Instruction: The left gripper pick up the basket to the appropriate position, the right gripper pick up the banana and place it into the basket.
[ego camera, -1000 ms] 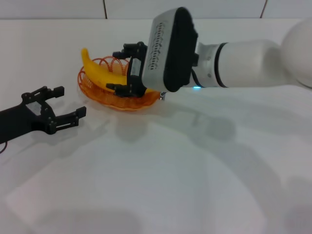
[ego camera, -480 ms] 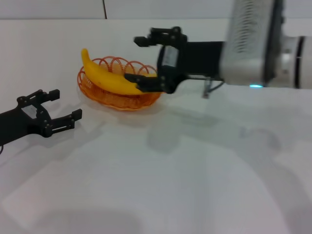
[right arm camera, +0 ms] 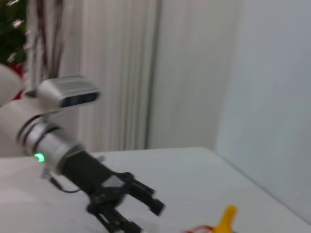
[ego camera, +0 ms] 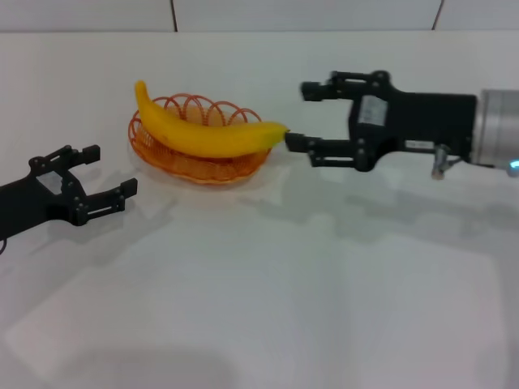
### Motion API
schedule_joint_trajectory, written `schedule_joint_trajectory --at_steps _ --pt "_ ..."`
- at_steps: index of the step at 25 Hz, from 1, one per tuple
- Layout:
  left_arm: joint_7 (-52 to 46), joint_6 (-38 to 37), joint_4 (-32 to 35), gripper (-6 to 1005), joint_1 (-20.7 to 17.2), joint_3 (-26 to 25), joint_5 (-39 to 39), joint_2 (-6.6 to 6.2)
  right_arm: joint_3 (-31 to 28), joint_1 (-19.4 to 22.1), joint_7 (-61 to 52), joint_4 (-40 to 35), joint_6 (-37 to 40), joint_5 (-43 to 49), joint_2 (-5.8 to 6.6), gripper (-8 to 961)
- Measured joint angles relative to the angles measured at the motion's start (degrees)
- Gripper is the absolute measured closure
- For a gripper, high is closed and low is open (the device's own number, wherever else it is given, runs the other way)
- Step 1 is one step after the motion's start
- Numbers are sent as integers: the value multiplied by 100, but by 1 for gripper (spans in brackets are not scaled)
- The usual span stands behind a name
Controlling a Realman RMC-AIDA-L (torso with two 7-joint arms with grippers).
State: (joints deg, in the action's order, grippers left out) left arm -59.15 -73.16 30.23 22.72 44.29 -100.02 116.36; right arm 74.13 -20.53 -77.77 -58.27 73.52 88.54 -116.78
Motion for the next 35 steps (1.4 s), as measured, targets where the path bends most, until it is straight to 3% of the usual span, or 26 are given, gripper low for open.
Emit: schedule_joint_trajectory --at_steps 10,35 --pt "0 -6 0 119 4 -9 1 0 -429 -430 560 1750 -396 187 36 228" --pt "62 3 0 119 -84 28 -9 6 -408 -398 402 2039 -691 559 24 229"
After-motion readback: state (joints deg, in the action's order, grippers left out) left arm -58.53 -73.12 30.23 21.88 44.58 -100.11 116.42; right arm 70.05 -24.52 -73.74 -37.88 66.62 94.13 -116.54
